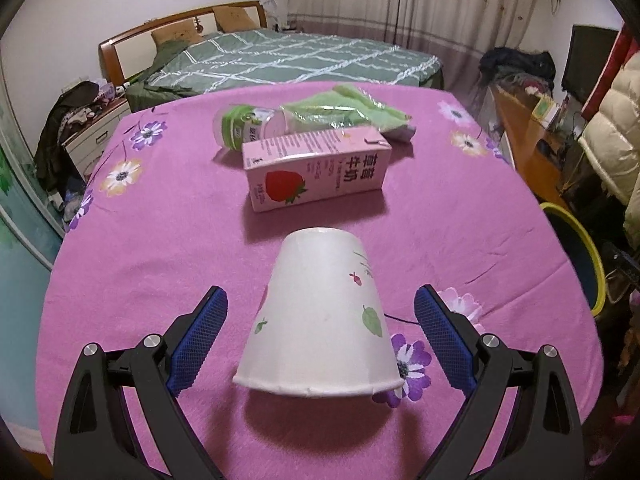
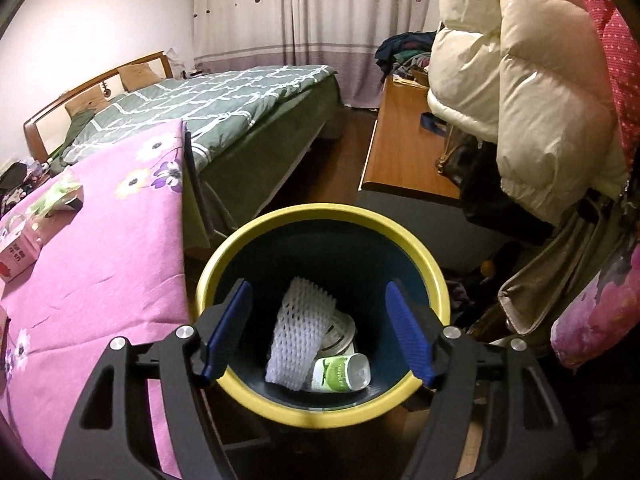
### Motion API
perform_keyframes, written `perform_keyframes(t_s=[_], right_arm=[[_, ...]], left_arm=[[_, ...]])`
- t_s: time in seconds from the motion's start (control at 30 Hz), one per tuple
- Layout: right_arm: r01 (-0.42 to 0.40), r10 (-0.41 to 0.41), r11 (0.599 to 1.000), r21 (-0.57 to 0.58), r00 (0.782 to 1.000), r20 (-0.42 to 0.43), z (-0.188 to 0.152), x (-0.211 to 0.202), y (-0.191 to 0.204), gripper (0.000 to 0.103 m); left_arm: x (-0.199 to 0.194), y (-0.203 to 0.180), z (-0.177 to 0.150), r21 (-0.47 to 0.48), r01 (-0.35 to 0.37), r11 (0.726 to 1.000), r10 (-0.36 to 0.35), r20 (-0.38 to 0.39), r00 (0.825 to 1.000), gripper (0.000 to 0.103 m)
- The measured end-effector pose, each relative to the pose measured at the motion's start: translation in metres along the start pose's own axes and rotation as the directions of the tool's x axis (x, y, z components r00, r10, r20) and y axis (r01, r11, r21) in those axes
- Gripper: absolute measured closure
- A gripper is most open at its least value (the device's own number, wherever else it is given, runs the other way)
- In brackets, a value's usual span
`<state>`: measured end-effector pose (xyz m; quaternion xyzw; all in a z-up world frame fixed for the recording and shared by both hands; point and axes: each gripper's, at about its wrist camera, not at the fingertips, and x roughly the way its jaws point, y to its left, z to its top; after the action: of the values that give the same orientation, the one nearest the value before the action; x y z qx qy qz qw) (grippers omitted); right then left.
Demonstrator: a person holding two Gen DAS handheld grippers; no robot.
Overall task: Collect trash
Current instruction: 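Grasp the white paper cup with the left tool, then carry the paper cup over the bin and open the left tool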
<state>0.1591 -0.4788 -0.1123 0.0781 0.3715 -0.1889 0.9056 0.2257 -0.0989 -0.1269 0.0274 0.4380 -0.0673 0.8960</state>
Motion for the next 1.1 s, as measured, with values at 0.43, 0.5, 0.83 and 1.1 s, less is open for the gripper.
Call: perform_keyframes(t_s=[0.43, 0.5, 0.83, 1.1], right_arm=[[-0.037, 0.037, 0.999, -0.001, 0.999, -0.010, 0.000, -0.002, 0.000, 0.036], [-0.044, 0.044, 0.999, 0.003, 0.999, -0.008, 0.000, -0.004, -0.001, 0.036], [-0.015, 0.013, 1.000, 0.025, 0.998, 0.061, -0.003, -0.037, -0.020, 0.036], [0.042, -0.047, 0.997, 0.059, 0.995, 0.083, -0.019, -0.064, -0.052, 0.036]], left_arm=[[0.018, -0.020, 0.010, 0.126, -0.034, 0.991, 0.046, -0.094, 0.994, 0.039], [0.013, -0.026, 0.011, 0.137, -0.009, 0.991, 0.021, -0.092, 0.995, 0.041], [-0.022, -0.112, 0.039, 0.281, 0.159, 0.946, -0.160, -0.018, 0.987, 0.041], [-0.028, -0.243, 0.058, 0.439, 0.345, 0.829, -0.354, -0.064, 0.933, 0.041]])
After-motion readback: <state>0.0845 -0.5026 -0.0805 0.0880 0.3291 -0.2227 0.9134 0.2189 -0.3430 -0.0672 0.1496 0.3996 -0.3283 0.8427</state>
